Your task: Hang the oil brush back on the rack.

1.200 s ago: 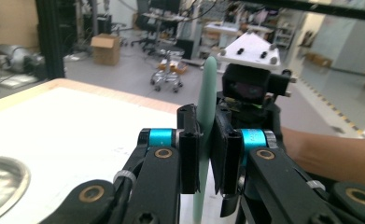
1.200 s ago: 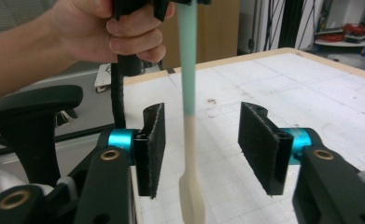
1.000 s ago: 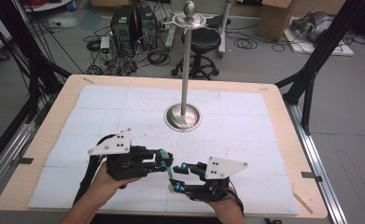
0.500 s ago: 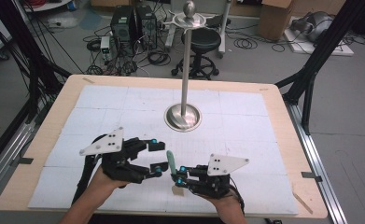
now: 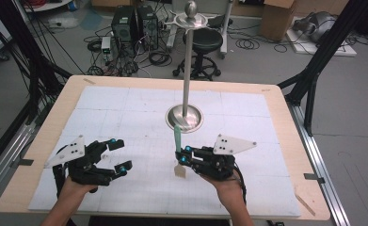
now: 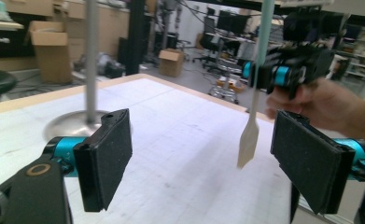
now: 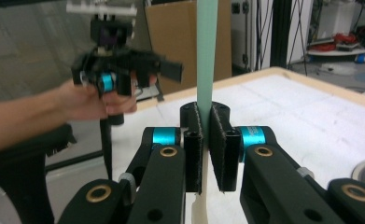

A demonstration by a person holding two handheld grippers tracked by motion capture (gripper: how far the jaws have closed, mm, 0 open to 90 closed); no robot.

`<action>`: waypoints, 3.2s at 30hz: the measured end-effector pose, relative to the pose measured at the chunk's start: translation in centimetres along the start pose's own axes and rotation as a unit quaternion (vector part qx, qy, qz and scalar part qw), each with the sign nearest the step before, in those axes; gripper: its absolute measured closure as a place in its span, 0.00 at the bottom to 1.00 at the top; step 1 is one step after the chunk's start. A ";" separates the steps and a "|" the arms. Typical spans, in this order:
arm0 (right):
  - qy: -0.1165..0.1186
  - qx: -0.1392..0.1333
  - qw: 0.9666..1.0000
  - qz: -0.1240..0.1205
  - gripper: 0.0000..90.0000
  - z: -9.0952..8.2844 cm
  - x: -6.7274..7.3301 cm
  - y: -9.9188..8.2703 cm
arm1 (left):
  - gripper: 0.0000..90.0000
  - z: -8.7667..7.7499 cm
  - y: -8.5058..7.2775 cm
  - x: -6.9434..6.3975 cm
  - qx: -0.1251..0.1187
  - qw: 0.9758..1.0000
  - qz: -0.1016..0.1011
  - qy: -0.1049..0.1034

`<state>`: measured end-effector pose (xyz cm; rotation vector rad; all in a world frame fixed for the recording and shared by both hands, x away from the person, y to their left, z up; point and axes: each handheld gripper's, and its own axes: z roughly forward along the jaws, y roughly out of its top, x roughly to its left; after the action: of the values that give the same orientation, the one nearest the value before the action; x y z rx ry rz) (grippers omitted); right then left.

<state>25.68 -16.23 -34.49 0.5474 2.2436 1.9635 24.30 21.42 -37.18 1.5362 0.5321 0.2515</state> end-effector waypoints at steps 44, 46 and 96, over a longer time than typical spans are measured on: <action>-0.052 -0.033 0.998 0.011 0.94 2.8 -9.8 13.4 | 0.24 -2.1 -2.2 1.2 0.015 0.999 0.000 0.044; -0.053 -0.033 0.998 0.013 0.94 2.8 -10.0 13.5 | 0.24 -2.0 -2.2 1.2 0.013 0.999 -0.001 0.044; -0.228 0.048 0.972 -0.008 0.22 -4.5 -7.5 4.0 | 0.23 -2.6 -2.4 1.8 0.004 0.998 -0.008 0.064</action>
<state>32.04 -22.64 -30.99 0.8850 2.0446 1.5279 24.22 24.53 -39.70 1.5292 0.6465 0.3374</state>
